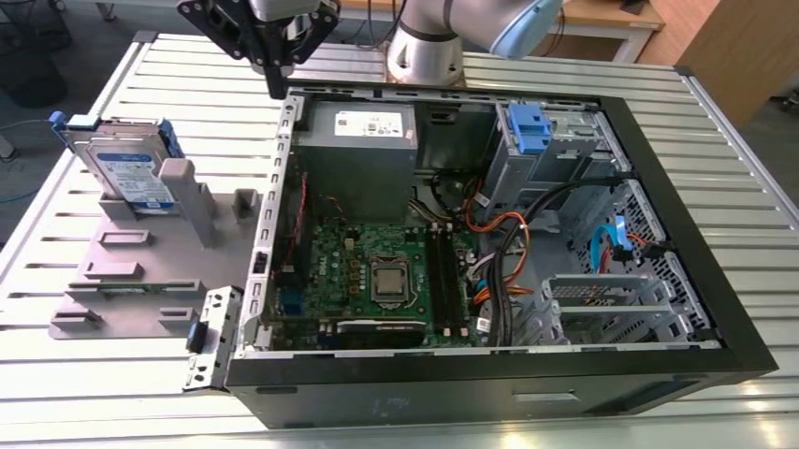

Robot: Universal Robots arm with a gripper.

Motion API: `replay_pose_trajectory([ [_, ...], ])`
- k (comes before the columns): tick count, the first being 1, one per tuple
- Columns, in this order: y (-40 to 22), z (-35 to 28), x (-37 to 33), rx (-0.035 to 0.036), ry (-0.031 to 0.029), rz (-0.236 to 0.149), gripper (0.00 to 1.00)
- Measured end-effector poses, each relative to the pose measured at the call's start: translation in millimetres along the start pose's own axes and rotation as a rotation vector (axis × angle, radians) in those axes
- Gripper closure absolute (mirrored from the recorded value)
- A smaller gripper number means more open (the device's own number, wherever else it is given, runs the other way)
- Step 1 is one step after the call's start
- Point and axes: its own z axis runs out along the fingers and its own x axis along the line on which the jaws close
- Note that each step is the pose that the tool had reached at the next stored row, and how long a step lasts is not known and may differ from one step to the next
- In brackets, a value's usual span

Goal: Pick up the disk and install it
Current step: 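Reach for the disk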

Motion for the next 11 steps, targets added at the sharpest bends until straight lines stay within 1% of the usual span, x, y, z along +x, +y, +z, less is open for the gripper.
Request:
replay_pose_trajectory([
  [11,-0.4,-0.1,4.9,0.0,0.0,0.0,0.89],
])
